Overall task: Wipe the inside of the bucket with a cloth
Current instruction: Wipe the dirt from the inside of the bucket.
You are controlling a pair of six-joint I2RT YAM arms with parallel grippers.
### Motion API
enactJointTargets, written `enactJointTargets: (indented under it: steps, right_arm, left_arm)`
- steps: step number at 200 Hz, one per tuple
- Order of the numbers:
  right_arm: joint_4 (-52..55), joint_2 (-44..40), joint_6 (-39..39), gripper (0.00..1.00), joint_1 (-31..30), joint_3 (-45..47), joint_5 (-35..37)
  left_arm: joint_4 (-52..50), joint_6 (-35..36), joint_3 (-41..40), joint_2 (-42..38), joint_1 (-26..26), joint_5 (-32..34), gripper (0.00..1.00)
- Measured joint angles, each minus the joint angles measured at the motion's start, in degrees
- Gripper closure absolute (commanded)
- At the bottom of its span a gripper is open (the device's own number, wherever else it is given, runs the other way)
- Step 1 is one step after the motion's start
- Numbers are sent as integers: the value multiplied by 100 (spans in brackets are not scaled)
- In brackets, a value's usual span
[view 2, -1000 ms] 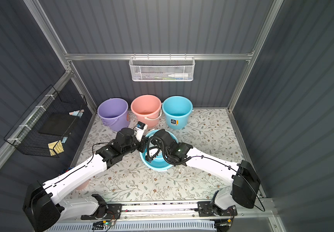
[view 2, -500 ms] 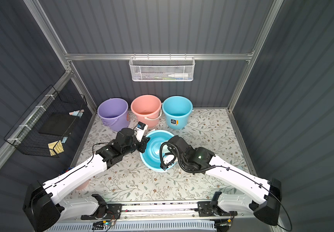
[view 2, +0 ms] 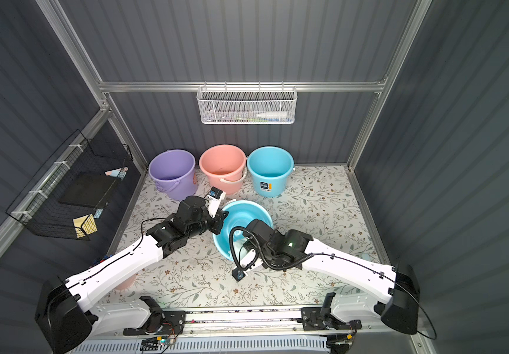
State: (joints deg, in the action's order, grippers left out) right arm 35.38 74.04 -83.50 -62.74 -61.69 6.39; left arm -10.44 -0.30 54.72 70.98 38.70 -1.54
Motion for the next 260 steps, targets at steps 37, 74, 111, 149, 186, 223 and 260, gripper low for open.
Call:
enactJointTargets:
  steps: [37, 74, 111, 149, 186, 223, 260]
  right_arm:
    - [-1137, 741, 225, 100, 7, -63, 68]
    - [-1668, 1001, -24, 100, 280, -315, 133]
    - [-1825, 1001, -640, 100, 785, -675, 138]
    - [-1808, 988, -1093, 100, 1180, -785, 232]
    - [-1425, 647, -1255, 100, 1314, -763, 533]
    - [-828, -289, -1193, 100, 1316, -398, 581]
    - [-7, -1032, -1075, 100, 1305, 146, 413]
  left_arm:
    - [-26, 15, -2, 0, 0, 0, 100]
    - [-13, 11, 0, 0, 0, 0, 100]
    - [-4, 9, -2, 0, 0, 2, 100]
    - [17, -2, -2, 0, 0, 37, 100]
    - [85, -9, -2, 0, 0, 63, 100]
    - [90, -7, -2, 0, 7, 63, 100]
    - [72, -7, -2, 0, 28, 61, 100]
